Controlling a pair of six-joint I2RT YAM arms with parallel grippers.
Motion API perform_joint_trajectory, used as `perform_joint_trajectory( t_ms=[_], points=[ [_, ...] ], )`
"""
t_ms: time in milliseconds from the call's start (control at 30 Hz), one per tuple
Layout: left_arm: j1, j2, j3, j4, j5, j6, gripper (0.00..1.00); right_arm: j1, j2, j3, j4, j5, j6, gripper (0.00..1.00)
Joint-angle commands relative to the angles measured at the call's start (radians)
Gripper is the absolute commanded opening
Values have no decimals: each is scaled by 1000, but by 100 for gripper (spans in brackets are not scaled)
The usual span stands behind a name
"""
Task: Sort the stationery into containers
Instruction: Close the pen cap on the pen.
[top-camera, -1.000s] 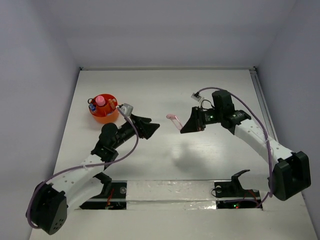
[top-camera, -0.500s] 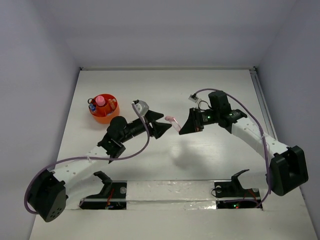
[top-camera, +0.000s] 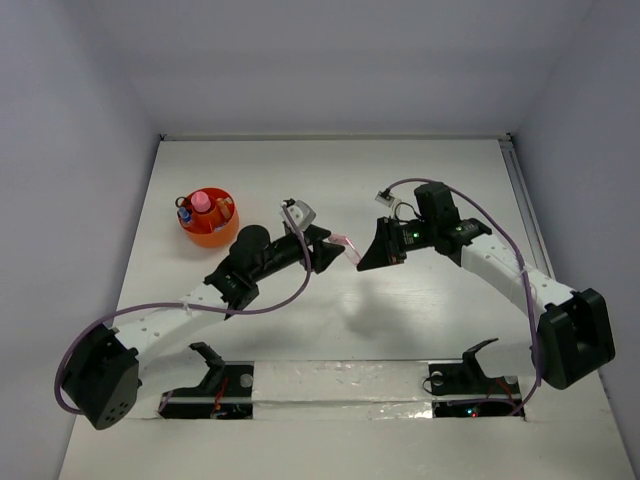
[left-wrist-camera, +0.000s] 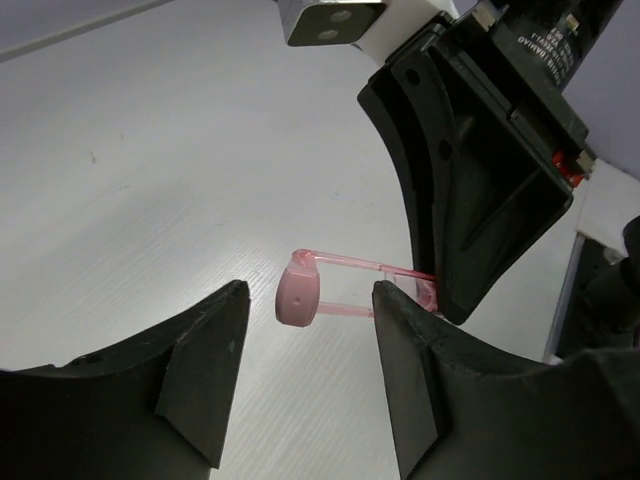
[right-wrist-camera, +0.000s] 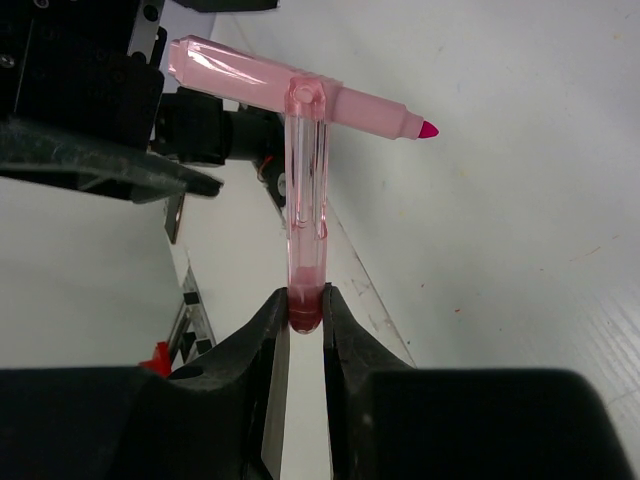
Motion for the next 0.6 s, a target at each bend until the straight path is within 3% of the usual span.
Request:
perform_joint_trajectory(
  t_ms=[0,100,333,500,567],
  points=[
    [-4,-30,44,7,-28,34,49,8,-12,47,-3,3,-14,0],
    [-4,-30,47,1,-25,34,37,8,-6,47,-3,2,-14,0],
    [-4,-32,48,21,-1,17,21,8,-25,47,-10,6,-17,0],
    [-4,-38,71,4,-23,-26,0,8,-49,47,-18,55,-37,0],
    [-4,-68,85,-14,-79,-46,0,8,-87,45,-15,136,-49,0]
  ],
)
